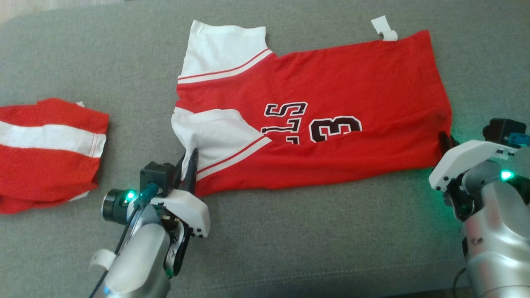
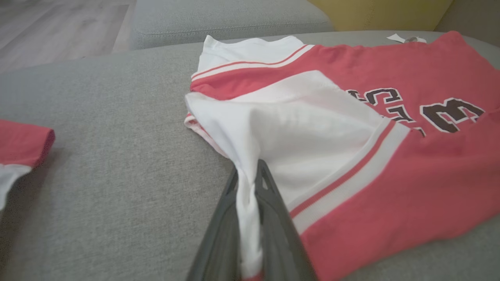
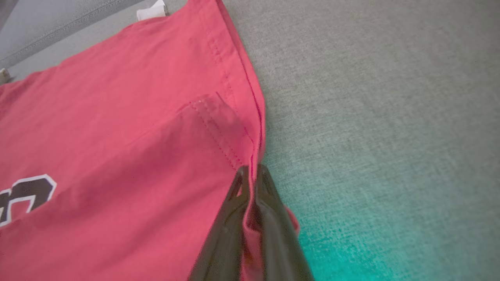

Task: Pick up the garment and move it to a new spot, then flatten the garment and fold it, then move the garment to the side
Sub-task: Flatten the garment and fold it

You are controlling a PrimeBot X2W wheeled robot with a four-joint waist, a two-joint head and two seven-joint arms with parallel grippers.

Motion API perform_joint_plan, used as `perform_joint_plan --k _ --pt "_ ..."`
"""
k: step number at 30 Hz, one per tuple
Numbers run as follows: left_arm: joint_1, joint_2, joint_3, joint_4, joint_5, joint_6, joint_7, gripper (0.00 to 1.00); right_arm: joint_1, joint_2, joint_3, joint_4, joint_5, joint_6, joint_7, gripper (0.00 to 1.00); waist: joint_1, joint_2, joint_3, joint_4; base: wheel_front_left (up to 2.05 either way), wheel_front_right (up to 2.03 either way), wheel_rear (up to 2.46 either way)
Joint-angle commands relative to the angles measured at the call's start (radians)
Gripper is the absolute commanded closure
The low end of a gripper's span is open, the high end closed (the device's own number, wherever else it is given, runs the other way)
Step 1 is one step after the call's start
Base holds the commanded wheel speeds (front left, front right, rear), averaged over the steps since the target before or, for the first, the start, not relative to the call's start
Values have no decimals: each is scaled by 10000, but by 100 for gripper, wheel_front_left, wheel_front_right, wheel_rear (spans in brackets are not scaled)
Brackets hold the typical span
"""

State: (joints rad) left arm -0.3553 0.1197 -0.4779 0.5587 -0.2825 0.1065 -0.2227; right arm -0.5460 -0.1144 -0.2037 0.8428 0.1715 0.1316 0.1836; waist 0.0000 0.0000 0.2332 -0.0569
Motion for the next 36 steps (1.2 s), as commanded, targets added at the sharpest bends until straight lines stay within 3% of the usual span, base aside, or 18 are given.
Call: perform_joint_plan --k 1,9,20,36 --pt "-431 286 320 -273 117 88 -73 100 -137 -157 267 -145 174 -9 -101 100 0 0 -171 -54 0 0 0" --pt "-409 660 423 -365 126 217 -119 100 252 -276 597 -455 920 -9 184 100 0 0 -921 -204 0 0 0" --pt "188 1382 513 -710 -38 168 151 100 1586 -426 945 -1859 1745 -9 1750 100 0 0 -2020 -491 0 0 0" --pt "1154 1969 158 -2393 -231 59 1426 100 3557 -147 79 -4648 1891 -9 3843 100 0 0 -2368 -510 0 0 0"
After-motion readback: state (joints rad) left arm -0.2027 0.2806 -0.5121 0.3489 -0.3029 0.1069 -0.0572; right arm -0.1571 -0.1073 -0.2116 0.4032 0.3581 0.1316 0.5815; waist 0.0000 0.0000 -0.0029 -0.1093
